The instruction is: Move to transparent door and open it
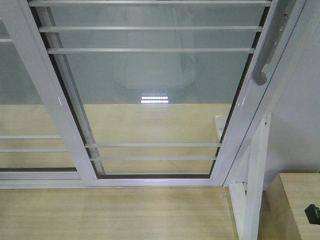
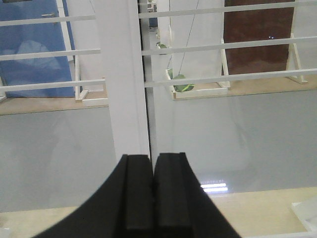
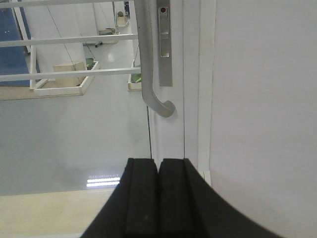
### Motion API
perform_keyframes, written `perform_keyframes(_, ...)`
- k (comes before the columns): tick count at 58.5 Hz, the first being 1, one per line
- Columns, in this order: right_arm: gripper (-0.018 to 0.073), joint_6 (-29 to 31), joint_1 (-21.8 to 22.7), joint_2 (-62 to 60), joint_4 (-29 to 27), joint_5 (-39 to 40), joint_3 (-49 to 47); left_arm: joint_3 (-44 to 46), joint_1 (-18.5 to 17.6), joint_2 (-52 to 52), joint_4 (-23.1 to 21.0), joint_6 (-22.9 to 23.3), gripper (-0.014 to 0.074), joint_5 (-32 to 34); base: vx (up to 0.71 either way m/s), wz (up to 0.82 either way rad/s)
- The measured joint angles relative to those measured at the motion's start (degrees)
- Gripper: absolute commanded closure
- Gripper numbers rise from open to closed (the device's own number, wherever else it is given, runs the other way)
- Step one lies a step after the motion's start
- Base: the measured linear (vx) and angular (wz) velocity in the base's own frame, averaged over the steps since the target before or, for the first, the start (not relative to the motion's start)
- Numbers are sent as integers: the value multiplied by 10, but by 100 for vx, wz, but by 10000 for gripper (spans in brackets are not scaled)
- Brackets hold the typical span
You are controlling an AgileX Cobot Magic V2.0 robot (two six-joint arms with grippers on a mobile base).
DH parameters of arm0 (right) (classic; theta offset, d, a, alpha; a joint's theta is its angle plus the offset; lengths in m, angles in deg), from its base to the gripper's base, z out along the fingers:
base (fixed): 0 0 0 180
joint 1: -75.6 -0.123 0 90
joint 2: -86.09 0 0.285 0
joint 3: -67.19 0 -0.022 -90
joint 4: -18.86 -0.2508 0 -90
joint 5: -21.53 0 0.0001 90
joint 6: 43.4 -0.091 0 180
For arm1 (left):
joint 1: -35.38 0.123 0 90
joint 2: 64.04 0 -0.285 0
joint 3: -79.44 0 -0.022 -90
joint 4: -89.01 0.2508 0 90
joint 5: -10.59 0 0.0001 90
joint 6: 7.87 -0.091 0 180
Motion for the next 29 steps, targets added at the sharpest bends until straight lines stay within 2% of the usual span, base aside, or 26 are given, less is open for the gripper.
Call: perform_keyframes(29, 565, 0, 0, 0, 0, -1, 0, 0, 0, 0, 0, 0, 603, 0, 0, 0)
